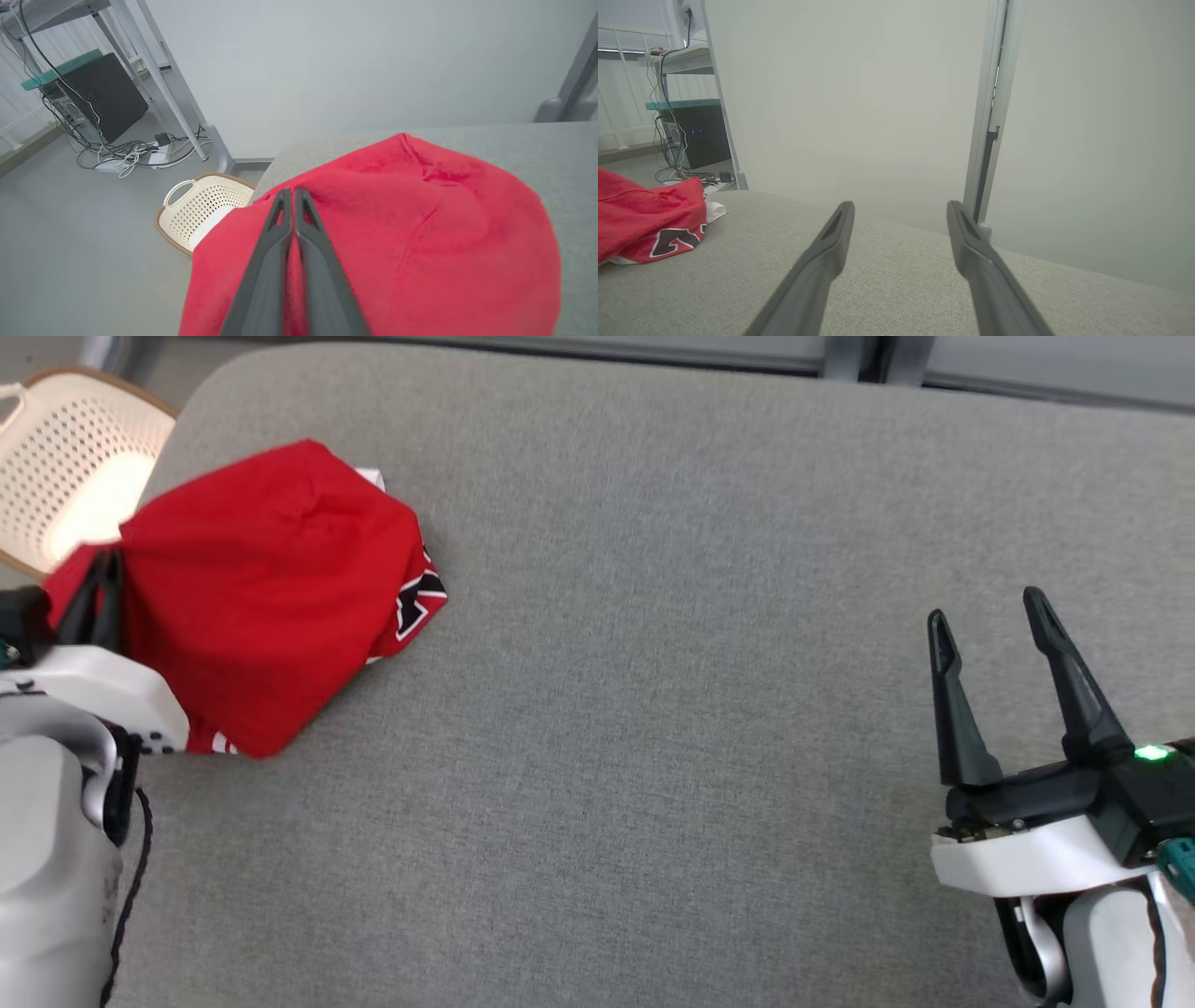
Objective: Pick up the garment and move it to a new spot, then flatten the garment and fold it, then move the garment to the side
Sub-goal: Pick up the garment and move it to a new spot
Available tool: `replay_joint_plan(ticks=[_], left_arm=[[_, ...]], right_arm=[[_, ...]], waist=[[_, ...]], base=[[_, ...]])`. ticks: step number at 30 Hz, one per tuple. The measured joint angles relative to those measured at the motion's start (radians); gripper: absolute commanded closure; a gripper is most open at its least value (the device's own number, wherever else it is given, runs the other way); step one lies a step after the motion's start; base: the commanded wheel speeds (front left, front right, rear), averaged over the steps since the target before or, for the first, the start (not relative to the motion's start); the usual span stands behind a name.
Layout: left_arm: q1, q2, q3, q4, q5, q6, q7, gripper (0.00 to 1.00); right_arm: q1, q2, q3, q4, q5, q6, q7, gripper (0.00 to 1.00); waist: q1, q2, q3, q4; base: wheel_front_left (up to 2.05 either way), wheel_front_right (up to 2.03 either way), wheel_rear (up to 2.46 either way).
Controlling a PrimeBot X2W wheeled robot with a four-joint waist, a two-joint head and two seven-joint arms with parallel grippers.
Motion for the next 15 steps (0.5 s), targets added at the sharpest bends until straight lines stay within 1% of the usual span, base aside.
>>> replay_joint_plan(ticks=[4, 5, 9, 12, 15], left_arm=[[0.04, 0.017, 0.023, -0.194, 0.002, 0.011, -0.005, 1.0], [0.04, 0.017, 0.023, -0.194, 0.002, 0.011, -0.005, 1.0], [0.088, 0.016, 0.03, -0.394, 0.004, 0.017, -0.006, 1.0], [0.121, 0.014, 0.025, -0.518, -0.003, 0.02, 0.031, 1.0], [0.13, 0.007, 0.015, -0.64, -0.01, 0.029, 0.097, 1.0]], right_arm=[[0.01, 0.021, 0.0, 0.046, 0.013, 0.0, -0.029, 0.0], [0.01, 0.021, 0.0, 0.046, 0.013, 0.0, -0.029, 0.0], [0.012, 0.036, -0.001, 0.086, 0.03, 0.0, -0.053, 0.0], [0.012, 0.041, -0.002, 0.105, 0.04, 0.0, -0.067, 0.0], [0.012, 0.042, -0.004, 0.119, 0.049, 0.0, -0.077, 0.0]], waist=[[0.0, 0.0, -0.065, -0.017], [0.0, 0.0, -0.065, -0.017], [0.0001, 0.0, -0.129, -0.042], [0.0, 0.0, -0.166, -0.072], [0.0, 0.0, -0.193, -0.109]], base=[[0.0, 0.0, 0.0], [0.0, 0.0, 0.0], [0.0, 0.0, 0.0], [0.0, 0.0, 0.0], [0.0, 0.0, 0.0]])
